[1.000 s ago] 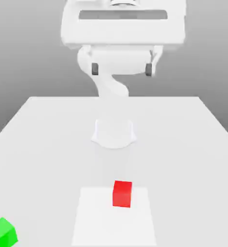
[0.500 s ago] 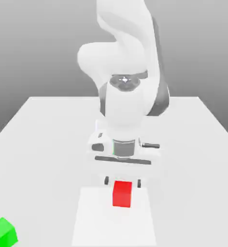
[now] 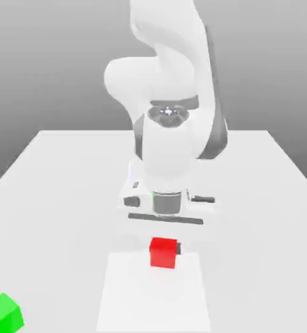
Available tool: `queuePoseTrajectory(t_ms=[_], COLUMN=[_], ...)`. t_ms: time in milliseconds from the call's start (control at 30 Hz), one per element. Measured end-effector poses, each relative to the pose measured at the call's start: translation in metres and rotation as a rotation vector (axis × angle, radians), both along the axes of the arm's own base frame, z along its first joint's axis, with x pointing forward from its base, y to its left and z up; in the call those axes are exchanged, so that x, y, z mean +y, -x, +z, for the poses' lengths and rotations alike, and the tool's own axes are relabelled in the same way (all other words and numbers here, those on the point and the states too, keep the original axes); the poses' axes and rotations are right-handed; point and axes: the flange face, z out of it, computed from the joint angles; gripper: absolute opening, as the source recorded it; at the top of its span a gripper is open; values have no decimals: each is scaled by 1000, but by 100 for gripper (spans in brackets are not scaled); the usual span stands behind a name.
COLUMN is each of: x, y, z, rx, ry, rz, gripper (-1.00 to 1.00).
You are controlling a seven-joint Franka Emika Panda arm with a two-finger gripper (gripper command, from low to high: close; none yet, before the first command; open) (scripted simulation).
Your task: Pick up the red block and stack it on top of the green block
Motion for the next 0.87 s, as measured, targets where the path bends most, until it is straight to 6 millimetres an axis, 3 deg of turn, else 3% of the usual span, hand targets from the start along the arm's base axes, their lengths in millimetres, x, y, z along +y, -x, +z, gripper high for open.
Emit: queuePoseTrajectory(t_ms=[100,333,567,633,733,767,867], x=[-30,-130,-259,-286,-294,-294,-294], y=[-26,-91,-123,-124,-124,-124,-124], z=[12,28,41,33,-9,-17,-17], rx=[0,-1,0,-1,-1,-1,-1], ry=[-11,-28,-12,-5,-2,-2,-2], rz=[-136,-511,-888,-960,-981,-982,-982], gripper=[-100,-100,-100,-100,-100,100,100])
